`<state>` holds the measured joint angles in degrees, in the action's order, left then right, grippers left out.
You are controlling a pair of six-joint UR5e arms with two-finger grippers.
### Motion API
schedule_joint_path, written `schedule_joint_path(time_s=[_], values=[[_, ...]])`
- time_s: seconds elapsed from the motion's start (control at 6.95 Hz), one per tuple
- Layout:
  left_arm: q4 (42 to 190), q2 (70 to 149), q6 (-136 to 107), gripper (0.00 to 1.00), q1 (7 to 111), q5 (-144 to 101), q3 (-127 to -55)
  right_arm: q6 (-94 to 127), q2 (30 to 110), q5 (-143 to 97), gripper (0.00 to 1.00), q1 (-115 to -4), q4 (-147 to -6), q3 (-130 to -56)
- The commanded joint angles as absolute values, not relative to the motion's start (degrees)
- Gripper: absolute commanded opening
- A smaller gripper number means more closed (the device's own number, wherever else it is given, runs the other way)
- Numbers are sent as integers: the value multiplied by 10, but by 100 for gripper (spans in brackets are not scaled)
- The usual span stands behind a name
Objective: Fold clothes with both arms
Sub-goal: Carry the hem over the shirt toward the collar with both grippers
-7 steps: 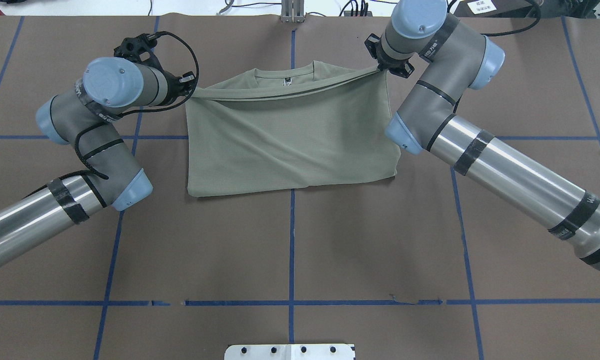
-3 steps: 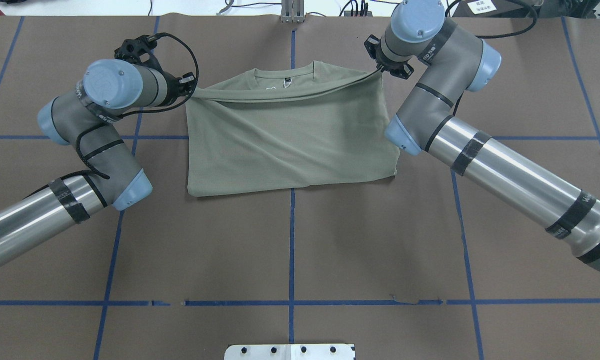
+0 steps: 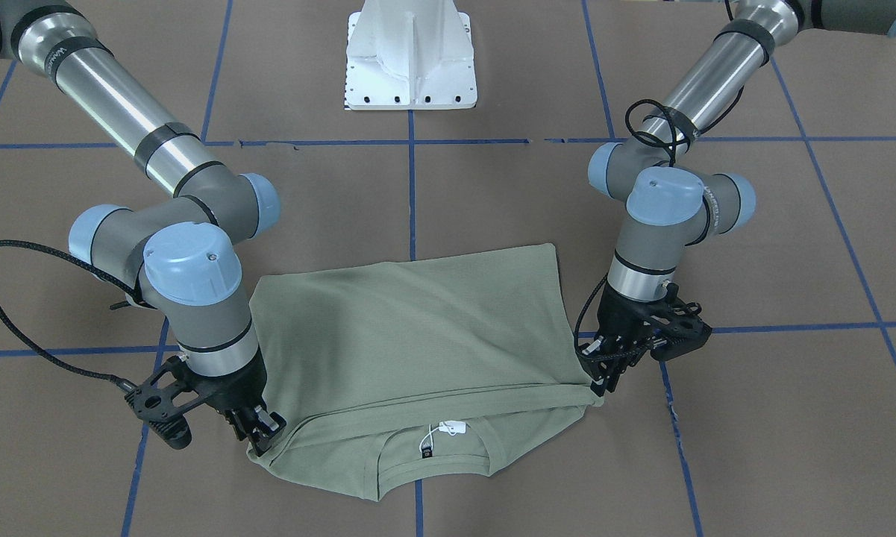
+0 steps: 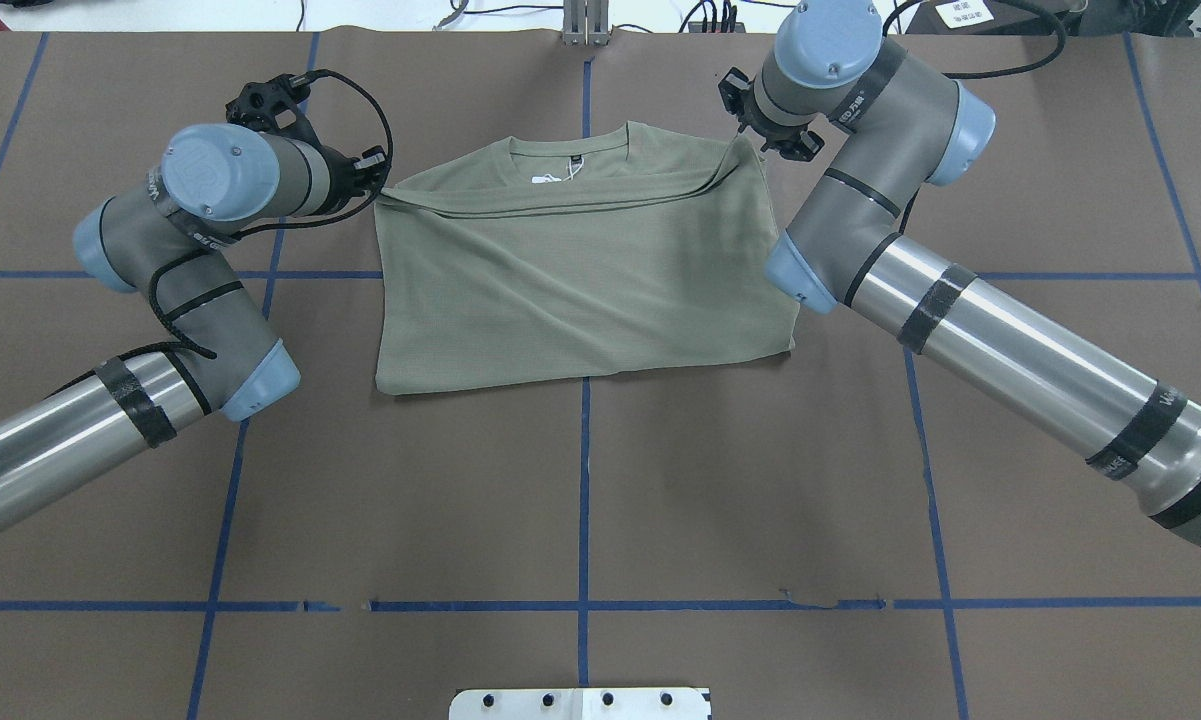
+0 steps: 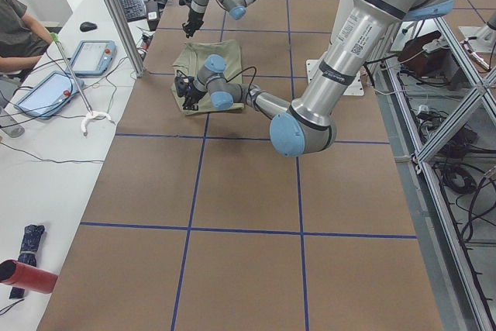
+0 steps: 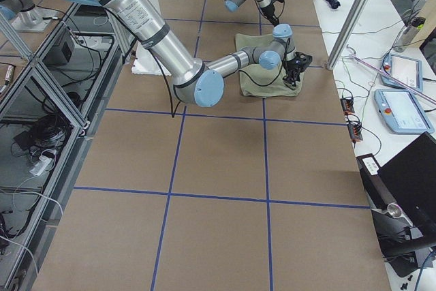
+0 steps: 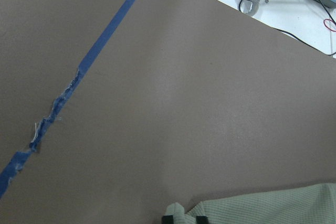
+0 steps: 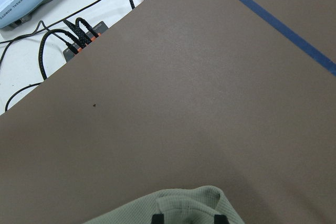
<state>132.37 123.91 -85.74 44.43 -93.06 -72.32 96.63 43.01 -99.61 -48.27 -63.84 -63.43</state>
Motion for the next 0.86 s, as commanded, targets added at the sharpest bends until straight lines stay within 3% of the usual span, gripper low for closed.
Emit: schedule_joint_path(time_s=[0.0,0.29,0.43,0.72], values=[[1338,1238,-856,31,448,-940,-738,969,452,-1002,42,-485,-637,-668],[1338,1220,-857,33,464,-999,-788,973,571,-1052,46,-472,-635,-823],[1338,1208,-857,35,464,-999,-806,975,653,-1050,53,-448,-635,-913],[1337,1207,-860,35,463,-998,-807,1024,735,-1051,62,-412,-635,-1004]])
